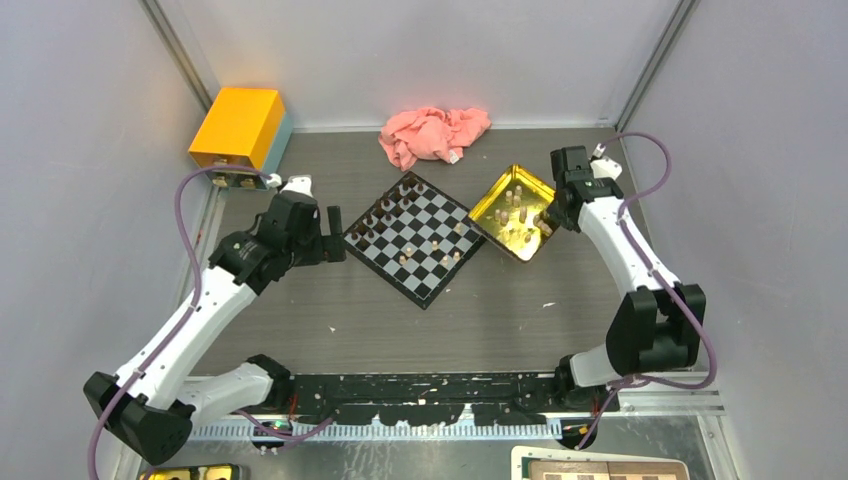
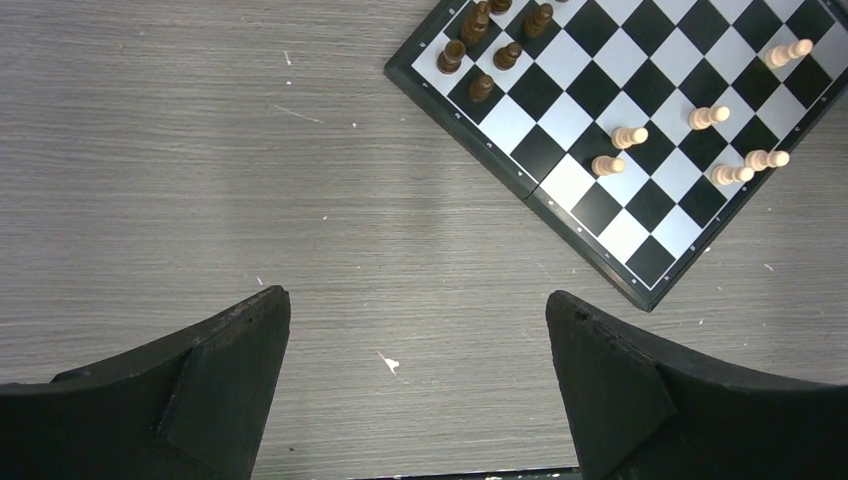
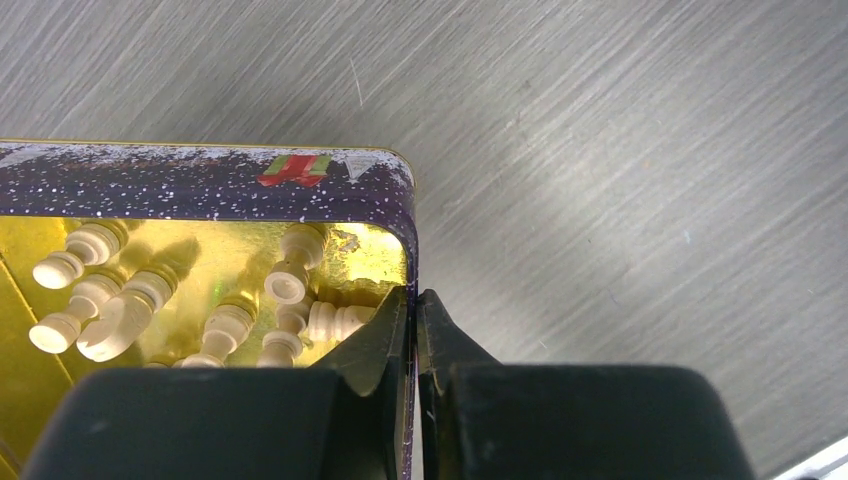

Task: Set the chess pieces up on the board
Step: Place the storage box at the center of the board.

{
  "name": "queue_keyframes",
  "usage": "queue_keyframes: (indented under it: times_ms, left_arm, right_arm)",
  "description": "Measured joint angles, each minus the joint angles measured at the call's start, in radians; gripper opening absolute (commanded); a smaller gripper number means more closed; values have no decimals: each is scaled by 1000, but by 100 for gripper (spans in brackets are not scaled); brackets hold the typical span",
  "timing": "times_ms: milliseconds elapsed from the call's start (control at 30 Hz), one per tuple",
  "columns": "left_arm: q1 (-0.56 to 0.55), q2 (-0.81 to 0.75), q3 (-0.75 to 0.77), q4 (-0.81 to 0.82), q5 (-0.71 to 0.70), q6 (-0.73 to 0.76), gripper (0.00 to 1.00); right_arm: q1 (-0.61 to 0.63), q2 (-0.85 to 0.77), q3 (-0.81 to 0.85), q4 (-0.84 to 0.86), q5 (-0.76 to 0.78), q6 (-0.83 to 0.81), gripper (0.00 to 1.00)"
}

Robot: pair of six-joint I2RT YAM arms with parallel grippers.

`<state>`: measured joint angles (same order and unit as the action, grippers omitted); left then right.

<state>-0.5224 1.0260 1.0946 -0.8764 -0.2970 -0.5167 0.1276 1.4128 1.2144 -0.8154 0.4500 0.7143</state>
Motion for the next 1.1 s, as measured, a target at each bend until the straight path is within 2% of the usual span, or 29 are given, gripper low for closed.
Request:
queue_keyframes:
  times_ms: [400, 700, 767, 933, 1100]
  left_arm:
    - [0, 55, 16, 3, -18, 27, 100]
    - [0, 100, 19, 18, -23, 28, 100]
    - [0, 111, 19, 24, -23, 27, 100]
    - [0, 128, 19, 31, -22, 27, 100]
    - [0, 133, 19, 31, -23, 27, 100]
  right_arm:
    - [-168, 270, 82, 174, -85, -20, 0]
    - [-217, 405, 156, 241, -105, -32, 1]
    - [-217, 423, 160, 245, -109, -33, 5]
    - [-217, 468, 185, 248, -116, -43, 21]
    - [-220, 488, 218, 262, -121, -47, 33]
